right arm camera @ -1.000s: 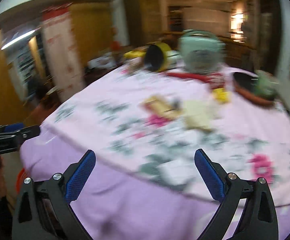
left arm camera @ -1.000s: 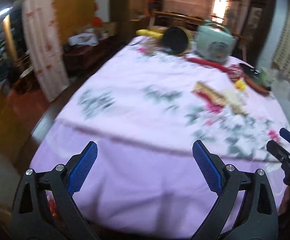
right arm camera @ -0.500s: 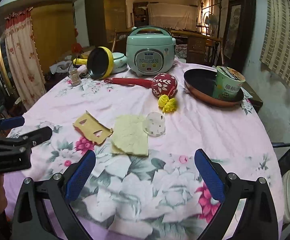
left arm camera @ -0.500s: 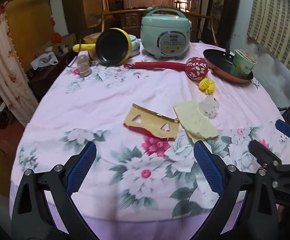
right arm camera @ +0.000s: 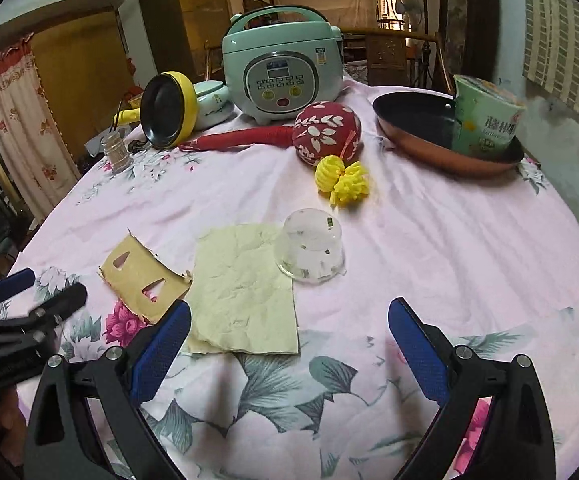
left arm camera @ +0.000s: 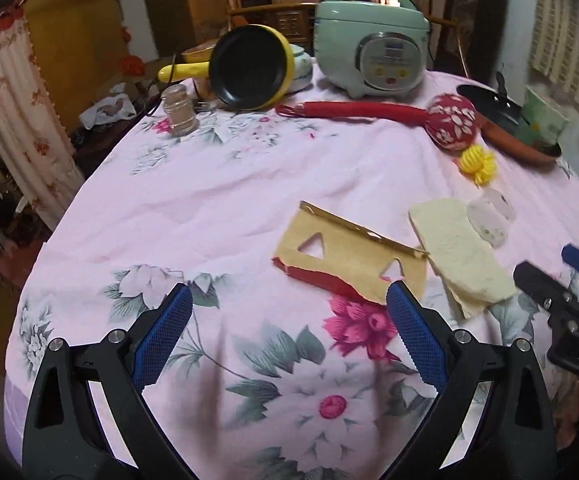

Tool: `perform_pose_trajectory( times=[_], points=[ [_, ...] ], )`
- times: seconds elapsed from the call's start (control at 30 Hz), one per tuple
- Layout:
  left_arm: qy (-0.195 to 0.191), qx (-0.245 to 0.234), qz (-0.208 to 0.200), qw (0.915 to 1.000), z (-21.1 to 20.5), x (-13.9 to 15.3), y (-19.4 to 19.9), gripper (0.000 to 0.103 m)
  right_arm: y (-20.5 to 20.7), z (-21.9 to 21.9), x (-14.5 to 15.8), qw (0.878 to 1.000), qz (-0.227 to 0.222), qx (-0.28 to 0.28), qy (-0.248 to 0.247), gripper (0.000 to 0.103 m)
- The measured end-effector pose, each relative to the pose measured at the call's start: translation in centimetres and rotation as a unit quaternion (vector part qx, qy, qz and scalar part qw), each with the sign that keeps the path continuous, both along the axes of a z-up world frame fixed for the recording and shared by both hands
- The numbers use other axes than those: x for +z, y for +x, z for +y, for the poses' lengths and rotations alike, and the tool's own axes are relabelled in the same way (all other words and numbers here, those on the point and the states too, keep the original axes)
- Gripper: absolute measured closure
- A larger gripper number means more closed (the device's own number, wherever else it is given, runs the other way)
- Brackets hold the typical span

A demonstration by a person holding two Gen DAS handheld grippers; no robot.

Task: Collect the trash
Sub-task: 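Grasp the beige crumpled paper sheet with the right tool, then grasp the tan cardboard piece with the left tool while the right tool holds the paper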

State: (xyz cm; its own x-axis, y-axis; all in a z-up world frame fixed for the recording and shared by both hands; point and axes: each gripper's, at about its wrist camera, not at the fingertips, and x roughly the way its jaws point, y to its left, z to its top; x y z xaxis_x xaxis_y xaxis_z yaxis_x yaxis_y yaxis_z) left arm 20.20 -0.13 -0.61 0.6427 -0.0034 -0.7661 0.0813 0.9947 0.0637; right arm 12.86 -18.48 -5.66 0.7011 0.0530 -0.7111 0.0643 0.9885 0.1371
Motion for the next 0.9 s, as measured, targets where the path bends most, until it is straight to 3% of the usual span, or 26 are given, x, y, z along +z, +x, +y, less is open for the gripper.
perform_pose_trajectory(
  times=[0.17, 0.43, 0.5, 0.6, 0.63, 0.67, 0.9],
  points=[
    [-0.048, 0.015, 0.05, 0.9975, 1.7, -0.8, 1.4, 0.009, 0.6, 0.5, -1.1, 1.0, 0.009, 0.012, -0.007, 0.006],
    [-0.043, 0.02, 0.059, 0.9971, 1.8, -1.3, 1.5, 0.009, 1.8, 2.0, -2.8, 0.999, 0.034, 0.032, -0.013, 0.016],
    [-0.045, 0.021, 0.059, 0.997, 2.0, -1.3, 1.5, 0.009, 2.0, 2.7, -3.2, 0.998, 0.041, 0.04, -0.011, 0.024],
    [-0.046, 0.025, 0.06, 0.9968, 2.2, -1.4, 1.6, 0.009, 2.1, 3.7, -3.4, 0.998, 0.042, 0.046, -0.028, 0.061],
    [-0.046, 0.025, 0.061, 0.9967, 2.2, -1.4, 1.6, 0.009, 2.1, 3.7, -3.2, 0.997, 0.045, 0.052, -0.021, 0.091],
    [-0.046, 0.026, 0.062, 0.9967, 2.3, -1.4, 1.7, 0.009, 2.1, 3.6, -3.1, 0.998, 0.046, 0.052, -0.005, 0.097],
    [-0.059, 0.026, 0.062, 0.996, 2.8, -1.5, 1.8, 0.009, -0.5, 1.8, -0.4, 0.999, 0.001, 0.035, 0.028, 0.098]
  ],
)
